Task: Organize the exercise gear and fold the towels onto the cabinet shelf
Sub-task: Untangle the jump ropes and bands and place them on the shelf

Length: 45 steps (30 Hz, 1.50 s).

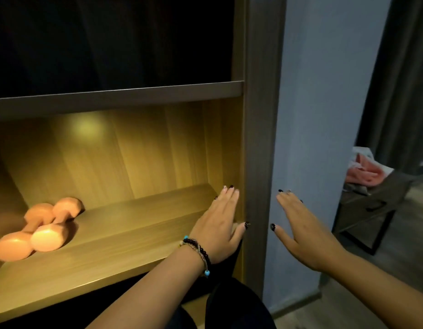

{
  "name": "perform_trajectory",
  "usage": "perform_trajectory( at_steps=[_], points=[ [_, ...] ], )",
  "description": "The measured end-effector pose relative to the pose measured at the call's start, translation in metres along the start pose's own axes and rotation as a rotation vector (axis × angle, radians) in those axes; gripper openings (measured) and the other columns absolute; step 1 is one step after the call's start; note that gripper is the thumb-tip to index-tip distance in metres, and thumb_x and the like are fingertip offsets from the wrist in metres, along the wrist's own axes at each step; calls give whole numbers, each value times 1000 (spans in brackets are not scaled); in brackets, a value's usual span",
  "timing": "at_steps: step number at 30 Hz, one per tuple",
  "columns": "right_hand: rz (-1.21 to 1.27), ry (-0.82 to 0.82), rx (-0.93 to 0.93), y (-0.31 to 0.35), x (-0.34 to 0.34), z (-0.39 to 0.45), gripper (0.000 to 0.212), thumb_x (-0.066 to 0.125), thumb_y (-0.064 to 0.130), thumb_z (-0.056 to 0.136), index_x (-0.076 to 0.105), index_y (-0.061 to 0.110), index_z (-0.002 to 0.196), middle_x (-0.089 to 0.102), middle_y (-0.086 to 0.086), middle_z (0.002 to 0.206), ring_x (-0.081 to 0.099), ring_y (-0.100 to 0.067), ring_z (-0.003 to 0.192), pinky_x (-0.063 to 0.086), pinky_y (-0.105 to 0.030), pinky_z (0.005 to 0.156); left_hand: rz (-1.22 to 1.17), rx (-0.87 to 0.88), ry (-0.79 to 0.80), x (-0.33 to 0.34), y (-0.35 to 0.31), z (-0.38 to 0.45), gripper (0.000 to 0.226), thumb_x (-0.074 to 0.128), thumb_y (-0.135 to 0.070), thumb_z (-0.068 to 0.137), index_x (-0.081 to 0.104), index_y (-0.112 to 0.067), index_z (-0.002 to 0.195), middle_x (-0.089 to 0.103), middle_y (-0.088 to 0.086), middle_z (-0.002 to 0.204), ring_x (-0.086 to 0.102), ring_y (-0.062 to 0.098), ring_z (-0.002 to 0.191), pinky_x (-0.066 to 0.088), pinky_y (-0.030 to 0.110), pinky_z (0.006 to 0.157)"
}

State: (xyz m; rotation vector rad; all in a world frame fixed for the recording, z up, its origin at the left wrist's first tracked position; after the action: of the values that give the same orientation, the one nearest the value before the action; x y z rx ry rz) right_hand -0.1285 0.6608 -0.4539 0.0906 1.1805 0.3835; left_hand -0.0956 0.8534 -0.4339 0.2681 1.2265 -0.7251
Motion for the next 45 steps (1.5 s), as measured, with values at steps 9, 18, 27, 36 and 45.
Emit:
perform_trajectory(
  at_steps=[9,18,27,36,45],
  points=[
    [-55,-12,312,-129,-20,-14,73,50,39,94,14,14,153,12,7,157,1,-5,142,6,-23,115,19,449,108,66,-80,114,71,41,-36,100,4,-7,153,3,11,162,-2,20,150,4,35,122],
    [-36,73,647,-202,-60,19,70,45,41,97,14,12,153,13,-4,161,6,-14,148,3,-21,113,-67,536,283,66,-125,229,69,36,-34,102,-1,-4,153,-6,13,161,-8,23,149,-2,34,122],
    [55,92,869,-196,-172,63,71,49,36,98,11,12,153,9,-5,161,4,-17,149,6,-27,117,-189,498,418,-7,-172,295,66,37,-34,102,4,-9,154,-10,8,162,-10,19,149,1,32,121],
    [36,175,915,-223,-239,74,73,52,35,96,12,14,153,9,-4,161,7,-20,148,16,-35,119,-242,460,523,-15,-216,340,69,37,-35,102,-1,-12,154,-11,5,162,-10,17,149,-2,26,118],
    [6,287,916,-287,-260,69,75,50,39,96,8,16,153,5,-3,161,3,-20,149,12,-37,120,-294,312,596,27,-259,377,69,38,-33,102,-1,-12,154,-12,2,162,-10,14,148,2,27,120]
  ],
)
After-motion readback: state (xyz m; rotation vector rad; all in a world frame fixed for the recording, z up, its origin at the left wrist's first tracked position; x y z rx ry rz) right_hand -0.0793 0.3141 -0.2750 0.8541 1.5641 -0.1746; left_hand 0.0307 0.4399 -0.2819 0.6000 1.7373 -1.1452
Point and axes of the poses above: each hand's wrist, its own z-axis towards the middle knuckle, its own x-axis out of the palm, y = z × x, the point moved 4 cm from there along z, towards the middle knuckle
